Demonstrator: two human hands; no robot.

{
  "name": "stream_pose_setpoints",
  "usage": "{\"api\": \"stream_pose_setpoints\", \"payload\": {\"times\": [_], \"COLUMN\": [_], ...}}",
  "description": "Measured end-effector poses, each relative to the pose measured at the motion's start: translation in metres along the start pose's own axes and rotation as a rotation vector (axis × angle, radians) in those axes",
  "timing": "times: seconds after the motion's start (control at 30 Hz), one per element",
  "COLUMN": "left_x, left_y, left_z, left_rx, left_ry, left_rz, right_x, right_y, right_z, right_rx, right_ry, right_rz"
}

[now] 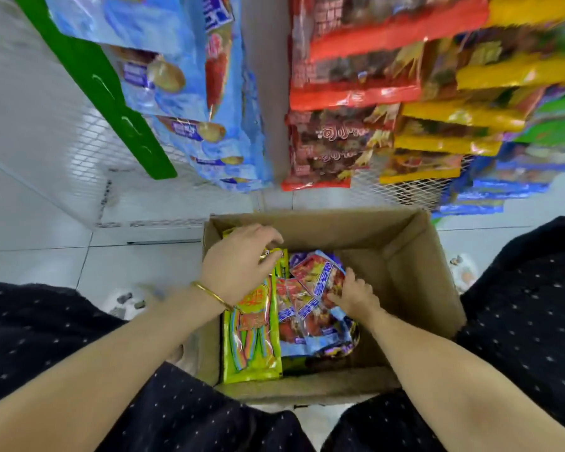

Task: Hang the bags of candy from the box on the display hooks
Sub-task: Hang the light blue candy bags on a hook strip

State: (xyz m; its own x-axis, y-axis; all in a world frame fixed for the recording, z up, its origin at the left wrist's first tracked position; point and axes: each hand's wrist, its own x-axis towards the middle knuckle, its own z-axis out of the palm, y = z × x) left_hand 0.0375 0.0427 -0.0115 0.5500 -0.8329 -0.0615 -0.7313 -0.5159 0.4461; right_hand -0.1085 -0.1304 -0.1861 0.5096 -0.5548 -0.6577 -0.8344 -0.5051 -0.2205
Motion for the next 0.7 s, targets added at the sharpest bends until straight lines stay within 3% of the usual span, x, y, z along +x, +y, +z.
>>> {"api": "stream_pose_setpoints", "payload": {"times": [0.07, 0.23, 0.33, 0.43, 0.53, 0.6, 0.7], "left_x": [0.002, 0.007, 0.010, 0.012, 0.012, 0.011, 0.008], "left_y": [-0.001, -0.003, -0.004, -0.001, 0.006, 0.014, 0.028], "left_z": [0.002, 0.003, 0.006, 0.008, 0.008, 0.005, -0.009], "left_rx": [-0.073, -0.217, -0.267, -0.332, -0.453, -0.560, -0.605], "left_ry": [0.000, -0.020, -0.058, -0.093, -0.166, -0.188, -0.052], "left_rz": [-0.056, -0.173, -0.212, -0.253, -0.350, -0.374, -0.284], "right_x": [0.003, 0.012, 0.010, -0.006, -0.037, -0.054, -0.081], "right_y": [-0.001, 0.007, 0.017, 0.021, 0.012, 0.001, -0.019], "right_z": [0.002, -0.003, -0.013, -0.029, -0.058, -0.077, -0.105], "right_rx": [0.016, 0.386, 0.530, 0.891, 1.224, 1.234, 1.144], "right_ry": [0.032, -0.008, 0.032, 0.044, -0.208, -0.336, -0.325], "right_rz": [0.054, 0.243, 0.257, 0.138, -0.111, -0.274, -0.428]}}
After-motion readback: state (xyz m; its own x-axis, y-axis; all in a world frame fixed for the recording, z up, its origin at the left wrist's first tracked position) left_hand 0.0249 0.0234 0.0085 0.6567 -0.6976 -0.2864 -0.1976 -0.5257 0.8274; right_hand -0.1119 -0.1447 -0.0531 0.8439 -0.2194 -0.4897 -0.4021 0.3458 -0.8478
